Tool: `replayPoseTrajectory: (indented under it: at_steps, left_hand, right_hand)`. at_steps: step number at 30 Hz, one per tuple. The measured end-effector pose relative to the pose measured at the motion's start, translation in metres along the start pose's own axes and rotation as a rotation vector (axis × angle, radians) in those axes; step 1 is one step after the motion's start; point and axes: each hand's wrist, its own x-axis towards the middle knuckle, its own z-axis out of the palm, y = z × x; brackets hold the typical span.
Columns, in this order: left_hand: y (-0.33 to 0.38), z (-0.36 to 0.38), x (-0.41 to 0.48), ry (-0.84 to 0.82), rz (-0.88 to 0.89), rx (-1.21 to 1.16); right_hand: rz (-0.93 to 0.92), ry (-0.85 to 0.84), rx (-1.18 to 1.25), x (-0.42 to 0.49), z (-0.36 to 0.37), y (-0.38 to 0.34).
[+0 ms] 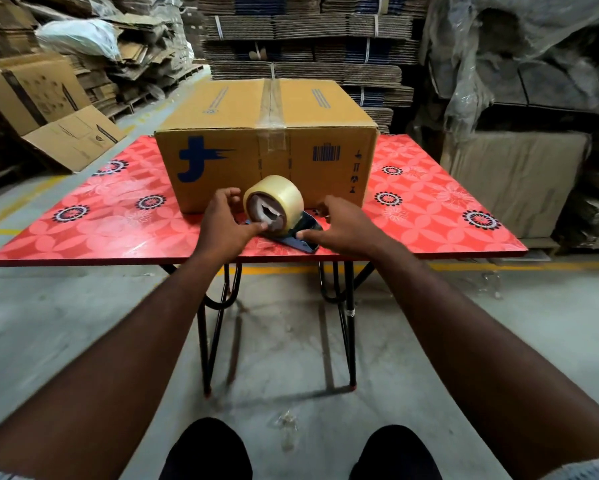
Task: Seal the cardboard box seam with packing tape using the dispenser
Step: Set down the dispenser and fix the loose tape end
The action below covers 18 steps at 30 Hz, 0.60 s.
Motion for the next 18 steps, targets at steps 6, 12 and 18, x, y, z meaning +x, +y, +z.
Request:
replayPoseTrajectory:
  at_steps: [6, 12, 18]
  left_hand:
    - [-0.007, 0.003, 0.017, -0.239, 0.077, 0.130]
    - [-0.010, 0.010, 0.015, -0.106, 0.091, 0.107]
    - [0.019, 0.030, 0.004, -0.048, 0.123, 0.051]
  right_hand:
    - [-0.020, 0.019, 0.026, 0.007, 0.023, -0.007]
    - [-0.001, 0.081, 0.178, 0.004, 0.023, 0.000]
    - [0.008, 0.023, 0.226, -0.004, -0.014, 0.027]
